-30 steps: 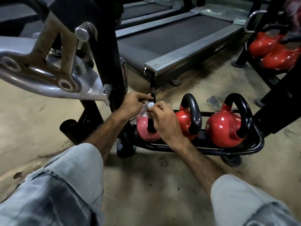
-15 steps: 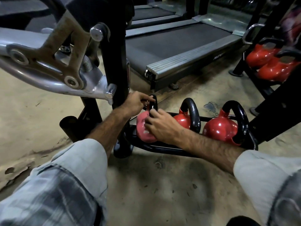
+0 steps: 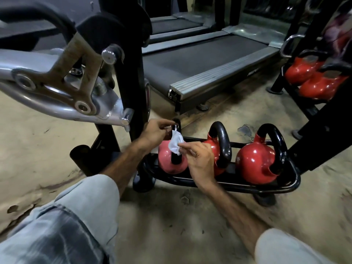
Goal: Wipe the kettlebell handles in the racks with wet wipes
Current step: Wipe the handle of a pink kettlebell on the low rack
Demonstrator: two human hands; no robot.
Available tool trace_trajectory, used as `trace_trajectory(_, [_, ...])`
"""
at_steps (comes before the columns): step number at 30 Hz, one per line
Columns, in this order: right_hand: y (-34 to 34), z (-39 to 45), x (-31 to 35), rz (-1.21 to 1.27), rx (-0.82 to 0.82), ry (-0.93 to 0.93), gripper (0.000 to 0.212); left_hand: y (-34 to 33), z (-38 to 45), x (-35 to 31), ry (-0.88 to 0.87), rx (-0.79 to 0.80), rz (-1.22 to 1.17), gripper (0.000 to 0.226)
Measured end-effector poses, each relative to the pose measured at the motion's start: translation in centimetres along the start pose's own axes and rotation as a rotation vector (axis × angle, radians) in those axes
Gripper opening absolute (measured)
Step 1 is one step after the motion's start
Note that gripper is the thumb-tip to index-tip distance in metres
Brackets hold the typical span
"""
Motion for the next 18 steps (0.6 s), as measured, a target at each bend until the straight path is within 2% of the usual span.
trace_trajectory(3, [-0.8,3.0,-0.5,0.065,0.022,-0.218,0.015,-0.6,-1.7,-0.2,-0.022,-0.011,-0.021,0.024])
trace_trajectory(7, [-2.5,9.5,-0.4,0.054,0.152,-0.307,0.014,-1.2,-3.5,-1.0,-0.016,-0.116,0.122,0.029])
trace_trajectory(10, [-2.1,9.9,-1.2,0.100,0.198,-0.381,0.015,-1.8,-3.7,-1.6,-0.028,-0.127,0.181,0.035])
trace_trajectory(15, [-1.1,6.9,-2.0,0.193,0.199,-0.361,0.014,-1.9,-3.6,-3.0,-0.227,-0.089,0.315,0.030])
trace_trajectory(18, [-1.7,9.3,-1.9,0.185,0.183,-0.361,0.012,-2.1,-3.4,-2.9,-0.253,-0.078,0.388,0.033])
Point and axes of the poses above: each hand's wrist, its own z-axis towards the middle knuckle, its own y-axis out of the back of the hand, x = y × z, the point moved 6 cm from there along z, towards the middle knuckle, and after that the axes turned 5 degrees about x, right-handed, at the moved point
